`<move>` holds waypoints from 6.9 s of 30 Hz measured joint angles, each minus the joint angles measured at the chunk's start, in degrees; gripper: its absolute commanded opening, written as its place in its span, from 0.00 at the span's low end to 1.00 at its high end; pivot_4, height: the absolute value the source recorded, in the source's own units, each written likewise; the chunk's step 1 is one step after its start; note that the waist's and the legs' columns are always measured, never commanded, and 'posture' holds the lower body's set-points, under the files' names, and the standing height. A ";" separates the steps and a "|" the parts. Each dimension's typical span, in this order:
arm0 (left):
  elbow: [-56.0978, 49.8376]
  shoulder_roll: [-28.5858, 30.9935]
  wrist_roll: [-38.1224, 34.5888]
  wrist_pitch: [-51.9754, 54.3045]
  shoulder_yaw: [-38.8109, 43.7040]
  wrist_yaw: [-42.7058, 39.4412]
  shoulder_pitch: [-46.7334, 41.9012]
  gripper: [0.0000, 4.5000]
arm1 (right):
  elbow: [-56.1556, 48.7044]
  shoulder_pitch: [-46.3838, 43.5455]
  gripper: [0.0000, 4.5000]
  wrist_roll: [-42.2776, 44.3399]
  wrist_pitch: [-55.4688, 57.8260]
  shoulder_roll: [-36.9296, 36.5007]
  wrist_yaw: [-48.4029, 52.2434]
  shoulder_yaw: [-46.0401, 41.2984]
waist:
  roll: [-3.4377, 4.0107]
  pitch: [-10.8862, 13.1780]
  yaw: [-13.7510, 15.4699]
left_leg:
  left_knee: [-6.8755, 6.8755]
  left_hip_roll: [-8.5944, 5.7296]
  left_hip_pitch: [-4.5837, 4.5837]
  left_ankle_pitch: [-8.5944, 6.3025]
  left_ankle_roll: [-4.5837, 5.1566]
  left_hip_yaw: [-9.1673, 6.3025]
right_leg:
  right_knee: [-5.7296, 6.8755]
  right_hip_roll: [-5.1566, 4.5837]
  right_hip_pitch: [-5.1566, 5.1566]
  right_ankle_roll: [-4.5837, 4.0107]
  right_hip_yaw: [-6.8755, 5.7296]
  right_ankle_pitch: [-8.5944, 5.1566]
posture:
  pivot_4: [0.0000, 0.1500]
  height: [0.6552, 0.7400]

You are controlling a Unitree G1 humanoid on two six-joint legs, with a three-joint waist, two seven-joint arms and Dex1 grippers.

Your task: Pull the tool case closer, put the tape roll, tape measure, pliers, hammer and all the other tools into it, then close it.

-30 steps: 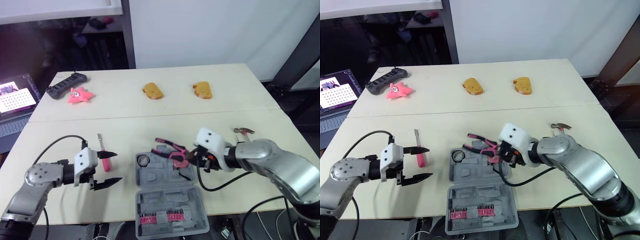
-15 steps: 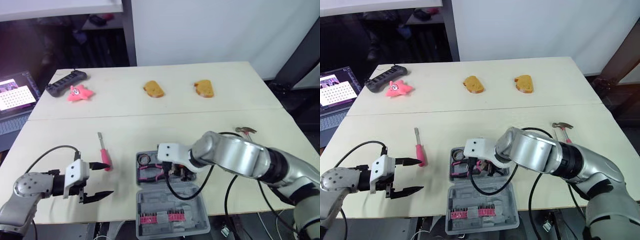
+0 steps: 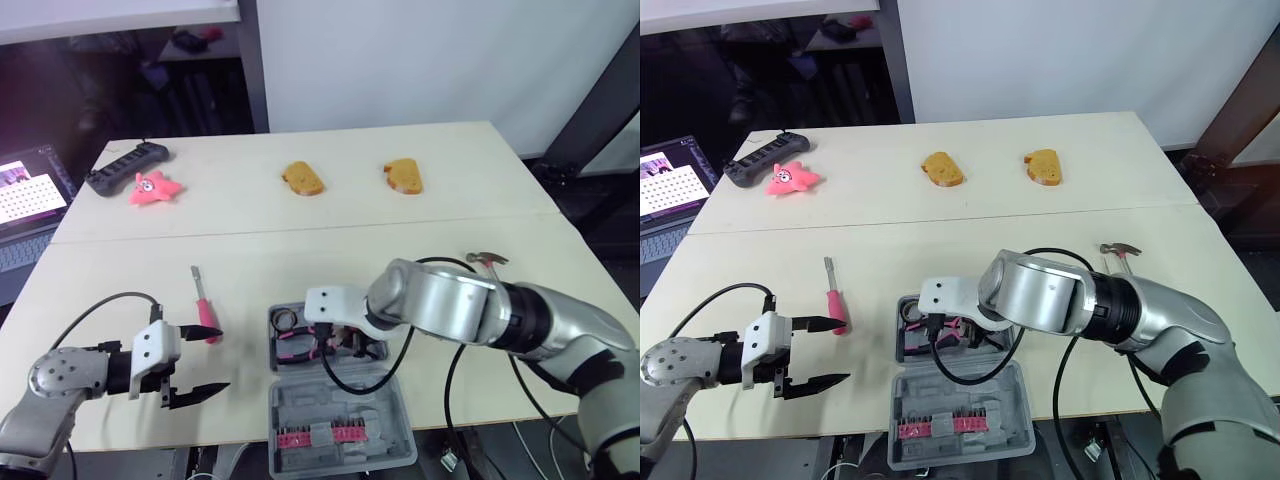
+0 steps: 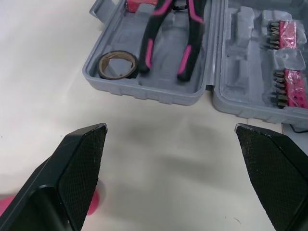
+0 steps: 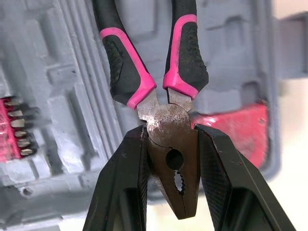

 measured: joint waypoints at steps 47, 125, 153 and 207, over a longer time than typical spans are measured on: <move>-1.10 -0.44 0.00 0.43 -0.09 0.75 -0.84 1.00 | 6.82 23.92 0.01 -7.66 -32.46 5.74 1.23 -16.60 | -0.10 -0.07 0.08 | 0.03 -0.01 0.11 0.00 -0.01 0.02 | 0.01 0.06 0.14 -0.01 -0.01 0.02 | 1.00 1.00; 0.43 -0.43 0.31 1.20 -0.09 1.17 -2.94 1.00 | 5.34 42.83 0.01 -27.47 -50.69 4.17 13.71 -21.33 | -0.72 -0.80 0.30 | -0.06 0.03 1.09 -0.05 0.07 -0.03 | -0.15 0.08 1.19 0.06 -0.02 -0.06 | 1.00 1.00; -0.46 -0.42 1.47 0.47 -0.50 -0.11 -1.80 1.00 | 4.19 33.96 0.01 -29.73 -30.27 5.52 13.02 -12.68 | -0.73 -0.90 0.45 | -0.06 0.04 1.25 -0.06 0.07 -0.14 | -0.26 -0.02 1.46 0.01 -0.12 -0.09 | 1.00 1.00; 15.03 -12.97 17.55 1.36 -22.70 2.24 -19.56 0.01 | 5.60 49.37 0.00 -31.86 -51.85 -15.27 21.76 -27.55 | -0.37 -0.44 1.77 | 0.00 0.01 1.17 -0.08 0.13 -0.10 | -0.81 -0.05 1.70 0.09 -0.20 -0.03 | 1.00 1.00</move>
